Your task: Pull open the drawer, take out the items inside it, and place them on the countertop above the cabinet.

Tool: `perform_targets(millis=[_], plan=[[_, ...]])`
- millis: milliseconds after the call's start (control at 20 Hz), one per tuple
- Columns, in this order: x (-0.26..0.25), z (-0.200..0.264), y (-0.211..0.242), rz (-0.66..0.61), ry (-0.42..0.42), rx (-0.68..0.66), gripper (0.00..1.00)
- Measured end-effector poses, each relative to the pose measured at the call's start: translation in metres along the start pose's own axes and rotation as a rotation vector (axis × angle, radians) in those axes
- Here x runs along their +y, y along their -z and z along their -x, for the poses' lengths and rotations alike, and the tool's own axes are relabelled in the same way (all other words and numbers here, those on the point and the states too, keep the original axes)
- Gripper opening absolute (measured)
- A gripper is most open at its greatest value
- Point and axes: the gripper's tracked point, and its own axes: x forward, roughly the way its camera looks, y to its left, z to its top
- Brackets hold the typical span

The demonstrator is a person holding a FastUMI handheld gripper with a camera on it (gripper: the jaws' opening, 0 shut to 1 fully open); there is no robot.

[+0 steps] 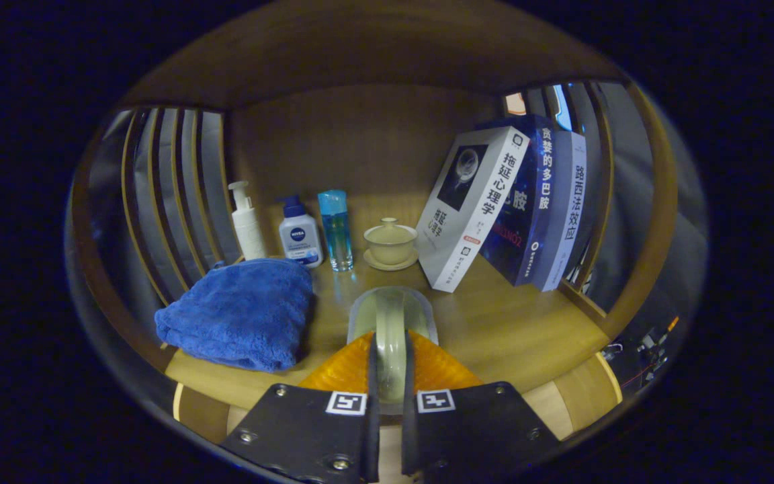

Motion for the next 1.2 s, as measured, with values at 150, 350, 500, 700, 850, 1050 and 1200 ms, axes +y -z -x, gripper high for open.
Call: perform_targets(millis=[150, 350, 500, 700, 850, 1050, 1200], plan=[[-0.001, -0.003, -0.003, -0.002, -0.001, -0.009, 0.13], [-0.003, -0.008, 0.003, 0.014, 0.002, 0.007, 0.20], [-0.006, -0.010, 0.003, 0.018, 0.013, -0.001, 0.23], [-0.008, -0.002, -0.016, -0.012, 0.006, -0.064, 0.52], [-0.007, 0.008, -0.042, -0.054, -0.015, -0.162, 0.69], [-0.010, 0.027, -0.067, -0.115, -0.038, -0.250, 0.92], [-0.015, 0.045, -0.080, -0.122, -0.034, -0.295, 0.98]])
